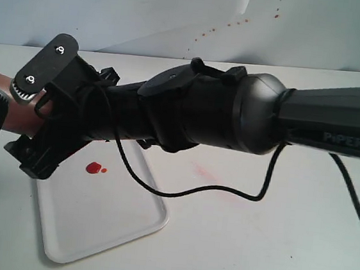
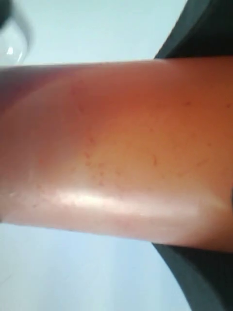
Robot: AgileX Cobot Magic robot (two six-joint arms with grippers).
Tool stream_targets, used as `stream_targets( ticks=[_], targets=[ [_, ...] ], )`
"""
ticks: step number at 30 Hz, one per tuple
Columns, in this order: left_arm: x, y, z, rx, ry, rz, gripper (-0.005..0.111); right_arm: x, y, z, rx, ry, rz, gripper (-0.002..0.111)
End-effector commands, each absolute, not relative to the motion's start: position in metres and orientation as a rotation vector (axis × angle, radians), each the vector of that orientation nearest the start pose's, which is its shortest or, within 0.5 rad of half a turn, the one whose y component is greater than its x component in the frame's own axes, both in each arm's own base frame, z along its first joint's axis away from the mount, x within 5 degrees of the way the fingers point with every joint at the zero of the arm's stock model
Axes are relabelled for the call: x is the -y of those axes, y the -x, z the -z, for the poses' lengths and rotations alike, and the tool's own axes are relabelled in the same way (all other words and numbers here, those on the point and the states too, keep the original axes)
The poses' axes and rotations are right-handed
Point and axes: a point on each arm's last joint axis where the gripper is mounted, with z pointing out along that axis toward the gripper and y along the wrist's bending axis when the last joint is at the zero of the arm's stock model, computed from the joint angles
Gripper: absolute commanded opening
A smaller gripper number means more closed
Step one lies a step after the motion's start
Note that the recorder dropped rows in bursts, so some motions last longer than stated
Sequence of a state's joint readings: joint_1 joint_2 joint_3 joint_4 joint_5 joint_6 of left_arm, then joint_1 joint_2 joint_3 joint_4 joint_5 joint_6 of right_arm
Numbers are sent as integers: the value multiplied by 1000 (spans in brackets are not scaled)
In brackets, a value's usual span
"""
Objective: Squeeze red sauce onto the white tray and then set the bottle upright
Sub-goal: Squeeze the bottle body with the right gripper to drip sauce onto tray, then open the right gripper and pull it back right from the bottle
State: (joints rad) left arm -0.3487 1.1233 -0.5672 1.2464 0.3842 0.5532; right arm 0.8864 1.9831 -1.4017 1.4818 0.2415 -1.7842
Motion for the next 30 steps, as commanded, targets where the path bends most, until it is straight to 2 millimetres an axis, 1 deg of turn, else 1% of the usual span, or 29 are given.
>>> stream_targets(
  ticks=[1, 5, 8, 11, 15, 18, 20, 22, 25, 27, 28, 30],
  targets=[
    [42, -213, -259, 1907, 2658, 1619, 0, -350, -260, -231, -1684, 1312, -562, 101],
    [42, -213, -259, 1907, 2658, 1619, 0, -331, -251, -242, -1681, 1297, -499, 99],
    [42, -213, -259, 1907, 2658, 1619, 0, -318, -243, -251, -1678, 1278, -473, 99],
    [42, -212, -259, 1944, 2649, 1601, 0, -302, -232, -260, -1689, 1248, -475, 98],
    [41, -211, -259, 1969, 2644, 1596, 0, -279, -215, -261, -1710, 1234, -464, 94],
    [40, -207, -264, 2007, 2637, 1617, 0, -259, -207, -258, -1740, 1201, -395, 86],
    [39, -203, -267, 2105, 2603, 1596, 0, -245, -202, -253, -1776, 1161, -351, 79],
    [37, -199, -269, 2157, 2576, 1593, 0, -232, -197, -248, -1825, 1102, -310, 68],
    [34, -191, -268, 2171, 2574, 1604, 0, -214, -191, -241, -1888, 1020, -251, 49],
    [32, -185, -264, 2217, 2563, 1577, 0, -203, -187, -238, -1900, 1005, -215, 36],
    [31, -182, -261, 2234, 2559, 1559, 0, -200, -185, -237, -1902, 1000, -204, 32],
    [30, -175, -256, 2279, 2557, 1528, 0, -192, -182, -237, -1907, 980, -182, 16]
  ],
)
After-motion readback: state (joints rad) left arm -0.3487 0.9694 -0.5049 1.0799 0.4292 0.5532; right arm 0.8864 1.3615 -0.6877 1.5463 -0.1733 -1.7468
